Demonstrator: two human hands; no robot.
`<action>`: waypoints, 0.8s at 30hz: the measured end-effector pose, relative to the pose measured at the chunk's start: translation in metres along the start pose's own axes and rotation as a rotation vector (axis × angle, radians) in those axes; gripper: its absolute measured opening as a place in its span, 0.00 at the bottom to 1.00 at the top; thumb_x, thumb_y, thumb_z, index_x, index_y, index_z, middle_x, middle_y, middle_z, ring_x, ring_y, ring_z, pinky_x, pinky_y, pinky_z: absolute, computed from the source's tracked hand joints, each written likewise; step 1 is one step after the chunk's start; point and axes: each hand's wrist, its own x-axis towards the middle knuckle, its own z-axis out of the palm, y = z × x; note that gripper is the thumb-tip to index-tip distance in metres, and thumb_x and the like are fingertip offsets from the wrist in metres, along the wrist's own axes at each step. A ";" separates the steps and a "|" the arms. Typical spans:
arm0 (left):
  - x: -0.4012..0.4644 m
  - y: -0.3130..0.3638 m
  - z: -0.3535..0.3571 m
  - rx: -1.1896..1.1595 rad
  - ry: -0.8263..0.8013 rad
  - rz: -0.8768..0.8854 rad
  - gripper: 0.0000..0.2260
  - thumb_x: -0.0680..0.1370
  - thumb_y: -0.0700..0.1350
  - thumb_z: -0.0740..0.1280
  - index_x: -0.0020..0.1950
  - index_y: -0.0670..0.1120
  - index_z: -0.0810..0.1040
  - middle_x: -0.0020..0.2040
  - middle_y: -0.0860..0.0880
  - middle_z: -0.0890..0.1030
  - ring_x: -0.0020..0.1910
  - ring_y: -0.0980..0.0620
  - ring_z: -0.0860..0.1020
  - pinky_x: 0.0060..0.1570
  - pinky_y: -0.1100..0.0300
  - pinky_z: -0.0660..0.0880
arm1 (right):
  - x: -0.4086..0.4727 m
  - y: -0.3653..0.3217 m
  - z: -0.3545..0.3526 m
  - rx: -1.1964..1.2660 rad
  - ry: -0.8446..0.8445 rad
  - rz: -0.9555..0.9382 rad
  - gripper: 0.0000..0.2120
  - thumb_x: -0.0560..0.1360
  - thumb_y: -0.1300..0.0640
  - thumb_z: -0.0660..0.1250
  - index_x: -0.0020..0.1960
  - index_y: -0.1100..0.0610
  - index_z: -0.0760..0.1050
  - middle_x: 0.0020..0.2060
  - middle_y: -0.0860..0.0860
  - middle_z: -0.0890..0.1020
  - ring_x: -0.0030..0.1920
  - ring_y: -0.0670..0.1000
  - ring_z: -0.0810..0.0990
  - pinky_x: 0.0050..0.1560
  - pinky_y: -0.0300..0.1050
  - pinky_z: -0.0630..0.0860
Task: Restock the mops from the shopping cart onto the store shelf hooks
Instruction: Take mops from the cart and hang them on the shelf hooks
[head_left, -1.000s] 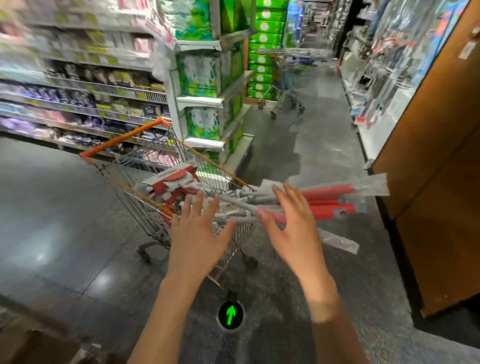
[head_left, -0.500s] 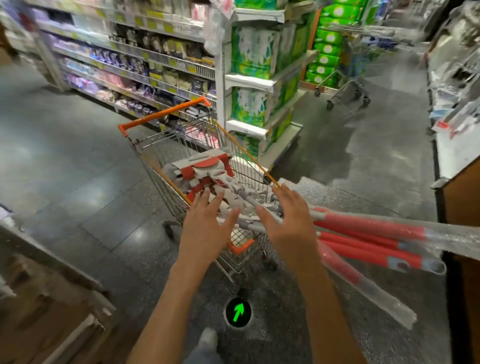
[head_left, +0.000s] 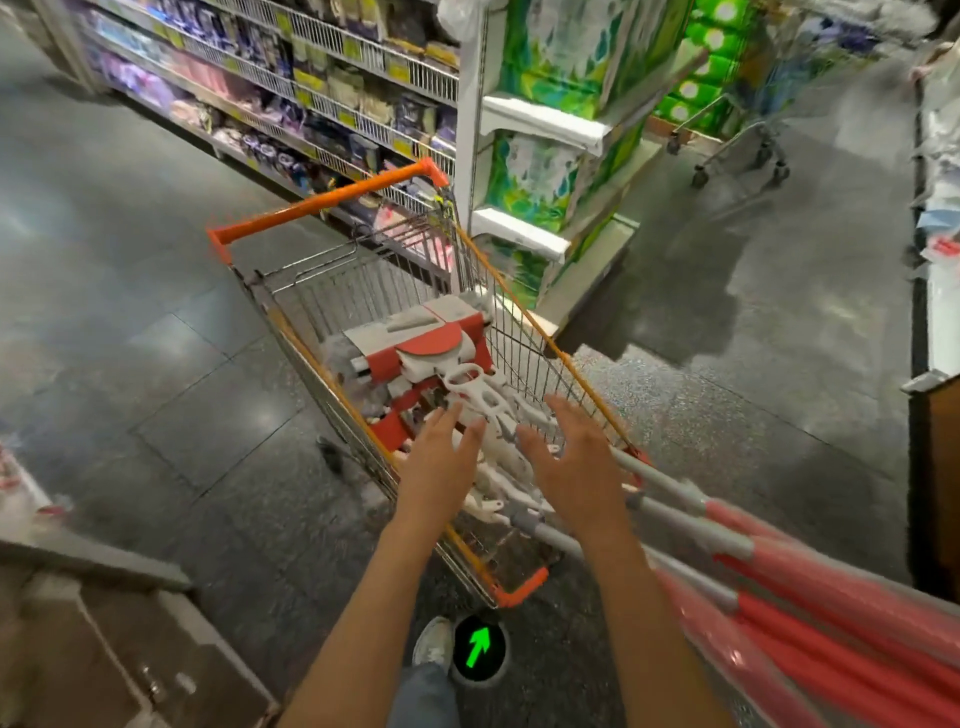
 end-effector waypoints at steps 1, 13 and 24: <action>0.017 -0.003 0.002 -0.049 -0.016 -0.038 0.26 0.84 0.59 0.56 0.80 0.50 0.63 0.79 0.48 0.64 0.78 0.47 0.62 0.75 0.46 0.62 | 0.014 0.000 0.007 0.001 -0.009 0.017 0.29 0.80 0.41 0.63 0.77 0.52 0.65 0.75 0.51 0.69 0.75 0.52 0.65 0.75 0.54 0.64; 0.179 -0.053 0.041 -0.657 -0.037 -0.529 0.22 0.84 0.60 0.56 0.74 0.51 0.69 0.64 0.52 0.72 0.63 0.48 0.74 0.67 0.46 0.73 | 0.166 0.019 0.093 0.205 -0.194 0.222 0.23 0.82 0.48 0.63 0.76 0.48 0.67 0.73 0.47 0.72 0.72 0.49 0.69 0.60 0.39 0.61; 0.242 -0.079 0.064 -0.852 0.020 -0.630 0.12 0.86 0.53 0.58 0.57 0.49 0.78 0.48 0.46 0.78 0.48 0.48 0.78 0.58 0.48 0.79 | 0.253 0.058 0.164 0.326 -0.354 0.410 0.23 0.79 0.38 0.58 0.67 0.49 0.77 0.55 0.52 0.82 0.52 0.51 0.78 0.55 0.51 0.76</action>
